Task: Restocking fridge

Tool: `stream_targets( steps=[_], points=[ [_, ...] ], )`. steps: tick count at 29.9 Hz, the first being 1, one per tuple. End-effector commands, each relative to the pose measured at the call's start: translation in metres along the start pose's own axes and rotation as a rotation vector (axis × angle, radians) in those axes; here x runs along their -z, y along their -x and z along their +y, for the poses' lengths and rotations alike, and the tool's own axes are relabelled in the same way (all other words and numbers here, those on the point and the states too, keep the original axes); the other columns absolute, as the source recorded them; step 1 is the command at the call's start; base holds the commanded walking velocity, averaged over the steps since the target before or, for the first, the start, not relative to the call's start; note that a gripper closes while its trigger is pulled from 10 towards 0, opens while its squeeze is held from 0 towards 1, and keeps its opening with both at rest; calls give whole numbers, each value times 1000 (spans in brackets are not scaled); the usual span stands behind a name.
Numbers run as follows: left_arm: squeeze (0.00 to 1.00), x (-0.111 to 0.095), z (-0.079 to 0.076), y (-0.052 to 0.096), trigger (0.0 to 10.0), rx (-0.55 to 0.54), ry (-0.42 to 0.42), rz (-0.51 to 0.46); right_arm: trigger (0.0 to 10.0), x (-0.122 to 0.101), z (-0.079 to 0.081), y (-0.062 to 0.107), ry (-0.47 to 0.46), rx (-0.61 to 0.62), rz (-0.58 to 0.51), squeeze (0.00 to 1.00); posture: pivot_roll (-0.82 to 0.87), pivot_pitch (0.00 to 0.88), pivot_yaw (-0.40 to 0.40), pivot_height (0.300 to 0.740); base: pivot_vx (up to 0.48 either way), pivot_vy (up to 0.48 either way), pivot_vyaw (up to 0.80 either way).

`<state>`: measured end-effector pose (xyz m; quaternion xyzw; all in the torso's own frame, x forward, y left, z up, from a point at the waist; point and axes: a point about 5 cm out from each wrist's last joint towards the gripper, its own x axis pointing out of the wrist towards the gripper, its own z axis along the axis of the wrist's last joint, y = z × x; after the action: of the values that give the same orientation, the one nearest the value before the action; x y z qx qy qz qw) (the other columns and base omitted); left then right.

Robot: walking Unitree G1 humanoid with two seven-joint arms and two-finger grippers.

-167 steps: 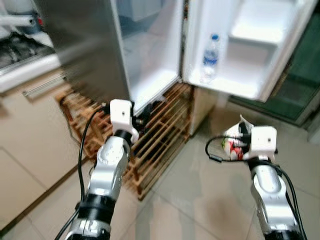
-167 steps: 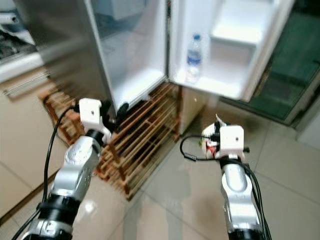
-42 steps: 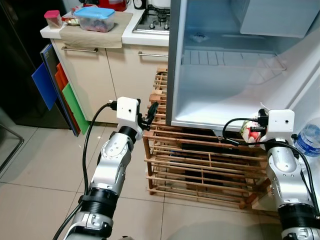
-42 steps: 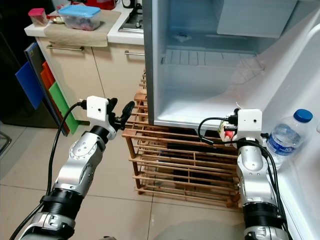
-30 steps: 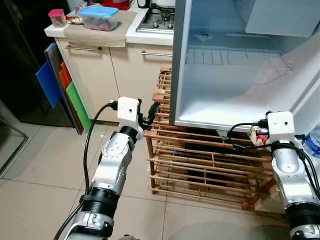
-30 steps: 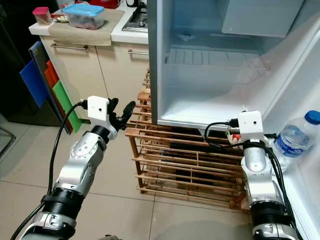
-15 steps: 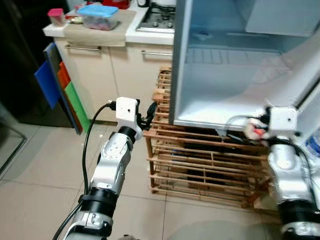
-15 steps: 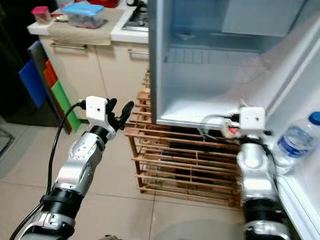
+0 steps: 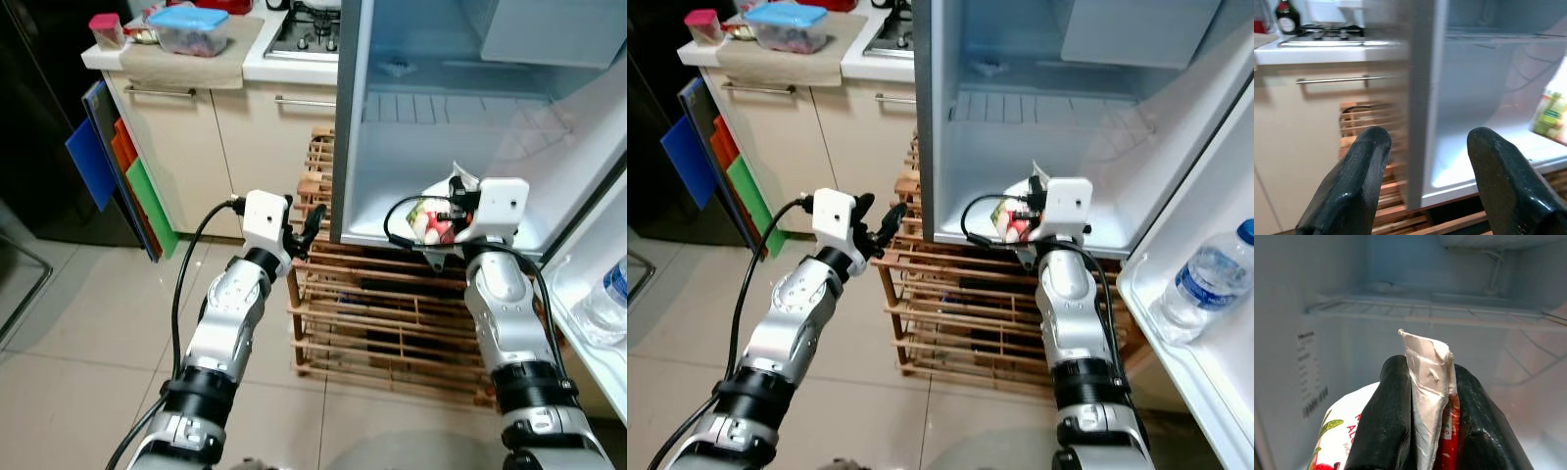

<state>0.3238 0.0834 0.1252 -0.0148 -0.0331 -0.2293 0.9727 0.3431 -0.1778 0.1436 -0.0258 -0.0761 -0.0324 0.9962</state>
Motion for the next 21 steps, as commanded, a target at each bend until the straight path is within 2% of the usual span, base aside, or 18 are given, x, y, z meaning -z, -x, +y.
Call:
stream_targets(
  steps=[1,6,16,21],
  points=[
    [0,-9,-3,-5,10000,28,-37,-31,10000,-2,6,-5,-5,-6,-1,0,-112,0,30,740,330,0,0],
    [0,-13,-1,-6,10000,21,-35,-54,10000,-8,13,-11,3,-21,-21,0,-109,0,29,740,360,-175,0],
    [0,-17,-1,-6,10000,23,-31,-87,10000,-27,23,-24,23,-44,-85,0,-101,0,26,740,397,-265,606],
    [0,-22,-1,-5,10000,19,-28,-118,10000,-44,27,-30,11,-52,-150,0,-93,0,20,740,0,0,0]
  ],
)
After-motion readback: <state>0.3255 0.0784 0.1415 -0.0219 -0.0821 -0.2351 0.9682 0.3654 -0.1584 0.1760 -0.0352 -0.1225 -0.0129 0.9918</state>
